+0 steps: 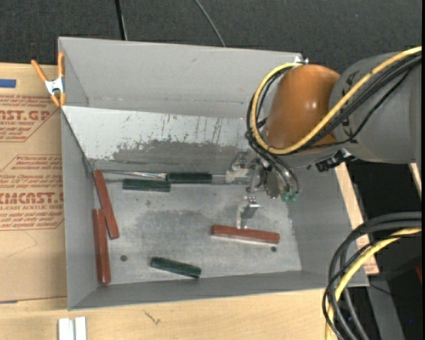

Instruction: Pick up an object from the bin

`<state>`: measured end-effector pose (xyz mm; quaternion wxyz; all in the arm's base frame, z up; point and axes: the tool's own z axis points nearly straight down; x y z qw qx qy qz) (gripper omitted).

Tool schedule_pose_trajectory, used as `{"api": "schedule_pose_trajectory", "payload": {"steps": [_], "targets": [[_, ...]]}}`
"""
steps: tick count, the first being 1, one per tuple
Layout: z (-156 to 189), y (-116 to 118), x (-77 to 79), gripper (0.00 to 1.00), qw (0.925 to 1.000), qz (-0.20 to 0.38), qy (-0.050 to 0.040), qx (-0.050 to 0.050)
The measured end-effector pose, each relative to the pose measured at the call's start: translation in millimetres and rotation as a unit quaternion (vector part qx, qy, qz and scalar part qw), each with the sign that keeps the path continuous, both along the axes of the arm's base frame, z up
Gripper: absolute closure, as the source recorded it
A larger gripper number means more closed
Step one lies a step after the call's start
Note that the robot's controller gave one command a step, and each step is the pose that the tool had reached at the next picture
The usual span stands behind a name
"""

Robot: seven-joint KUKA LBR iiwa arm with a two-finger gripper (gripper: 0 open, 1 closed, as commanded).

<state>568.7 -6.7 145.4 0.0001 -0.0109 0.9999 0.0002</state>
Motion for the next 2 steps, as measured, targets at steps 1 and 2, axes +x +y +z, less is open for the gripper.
{"api": "schedule_pose_trajectory", "payload": {"steps": [1,2], "targets": [[33.9,12.3,15.3,0.00,0.9982,-0.059,-0.0003,0.000],[41.6,15.4,17.5,0.00,0.9984,-0.056,-0.0042,0.001]]}}
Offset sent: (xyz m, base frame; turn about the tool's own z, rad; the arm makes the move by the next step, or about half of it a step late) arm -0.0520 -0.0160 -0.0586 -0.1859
